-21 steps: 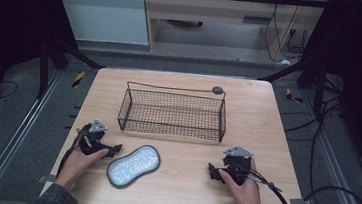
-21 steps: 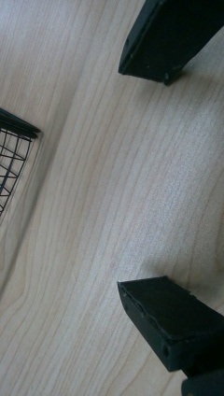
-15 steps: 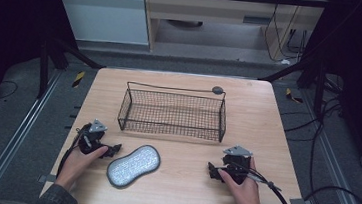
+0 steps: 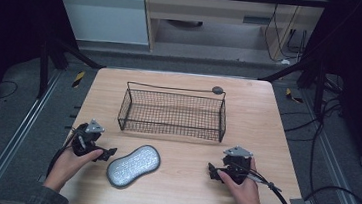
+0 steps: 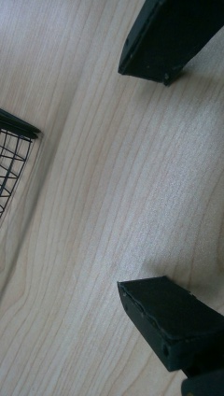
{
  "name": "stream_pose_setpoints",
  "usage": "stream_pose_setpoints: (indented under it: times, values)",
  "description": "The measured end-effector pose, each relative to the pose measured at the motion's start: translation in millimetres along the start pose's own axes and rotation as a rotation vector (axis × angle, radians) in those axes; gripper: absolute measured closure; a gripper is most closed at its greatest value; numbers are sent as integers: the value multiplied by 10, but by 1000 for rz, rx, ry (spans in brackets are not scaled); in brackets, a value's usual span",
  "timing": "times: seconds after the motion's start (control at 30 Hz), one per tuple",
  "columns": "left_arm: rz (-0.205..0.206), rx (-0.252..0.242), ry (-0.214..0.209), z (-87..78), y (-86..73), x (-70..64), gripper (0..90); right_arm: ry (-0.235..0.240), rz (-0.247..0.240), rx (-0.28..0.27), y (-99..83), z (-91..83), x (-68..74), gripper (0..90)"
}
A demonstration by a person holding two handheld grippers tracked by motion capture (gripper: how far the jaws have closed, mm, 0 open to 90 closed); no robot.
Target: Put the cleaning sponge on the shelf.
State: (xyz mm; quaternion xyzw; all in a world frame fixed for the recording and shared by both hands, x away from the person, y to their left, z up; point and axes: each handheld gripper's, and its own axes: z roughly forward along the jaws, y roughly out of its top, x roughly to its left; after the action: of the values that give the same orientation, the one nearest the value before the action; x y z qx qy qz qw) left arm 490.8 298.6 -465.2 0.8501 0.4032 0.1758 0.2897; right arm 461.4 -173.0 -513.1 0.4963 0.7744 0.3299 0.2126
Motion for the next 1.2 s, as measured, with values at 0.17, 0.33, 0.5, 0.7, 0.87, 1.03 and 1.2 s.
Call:
stream_pose_setpoints:
  times: [0.17,0.33,0.5,0.7,0.87,1.03,1.2]
  values:
    - [41,25,-7,-84,87,-102,36,0,-1,-1,-2,-2,0,4]
    - [76,38,-10,-186,207,-206,41,0,-2,-1,-4,-3,-1,4]
    - [139,89,4,-248,363,-283,49,2,-2,0,-11,-12,1,4]
    - [181,140,-20,-272,487,-371,47,1,-2,0,-13,-13,1,4]
    - [260,230,-18,-207,521,-494,50,0,-2,0,-14,-13,2,4]
    - [311,292,-28,-153,548,-576,55,0,-4,0,-14,-14,0,4]
    - [328,327,-51,-120,631,-609,61,0,-1,0,-14,-13,2,4]
